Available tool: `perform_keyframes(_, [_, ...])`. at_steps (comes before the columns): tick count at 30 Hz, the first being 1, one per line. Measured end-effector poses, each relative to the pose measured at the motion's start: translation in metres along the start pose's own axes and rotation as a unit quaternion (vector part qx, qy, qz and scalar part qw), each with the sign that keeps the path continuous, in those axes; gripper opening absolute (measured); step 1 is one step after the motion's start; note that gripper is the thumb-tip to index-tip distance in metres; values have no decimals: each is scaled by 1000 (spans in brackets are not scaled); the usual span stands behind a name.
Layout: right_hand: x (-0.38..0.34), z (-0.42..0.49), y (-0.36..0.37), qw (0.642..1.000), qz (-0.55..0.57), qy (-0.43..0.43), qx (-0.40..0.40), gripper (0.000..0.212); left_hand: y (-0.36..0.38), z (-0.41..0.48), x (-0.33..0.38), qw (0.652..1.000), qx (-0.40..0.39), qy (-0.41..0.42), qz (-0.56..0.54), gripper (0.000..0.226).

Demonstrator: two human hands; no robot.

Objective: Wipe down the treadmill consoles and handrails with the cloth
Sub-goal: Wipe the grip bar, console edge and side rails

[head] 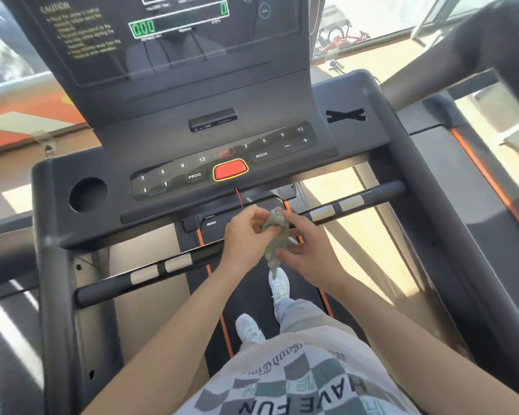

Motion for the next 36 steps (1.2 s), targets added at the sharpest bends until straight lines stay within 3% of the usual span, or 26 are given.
perform_keyframes(5, [20,18,-47,987,-88,43,131,32,28,16,-2,998,-60,3,10,18])
perform_keyframes(9, [50,26,-100,945,-224,70,229,26,36,19,-6,969,-96,63,219,36])
perform_keyframes(12, [71,30,-113,923,-299,72,230,28,47,20,-12,944,-118,59,301,42])
perform_keyframes(18, [32,30,-34,951,-279,-75,114,33,48,20,-9,935,-50,98,336,26])
perform_keyframes(21, [35,29,-37,943,-302,-68,118,29,48,18,-10,931,-47,123,339,26])
perform_keyframes(28, [74,20,-115,892,-354,115,257,28,50,15,-15,918,-50,170,354,27])
perform_keyframes(33, [121,-32,-134,859,-308,334,235,16,55,17,-14,908,-80,183,369,24])
perform_keyframes(36, [126,-87,-138,838,-265,395,268,13,68,20,-4,905,-114,208,352,27])
Point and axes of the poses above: each hand's wrist, its own z-axis towards the middle knuckle, its own y-axis out of the palm, x = y × z, the point moved 8 cm from there along z, towards the middle knuckle, and after that the axes turned 15 degrees about -z, right-handed, at the moved point
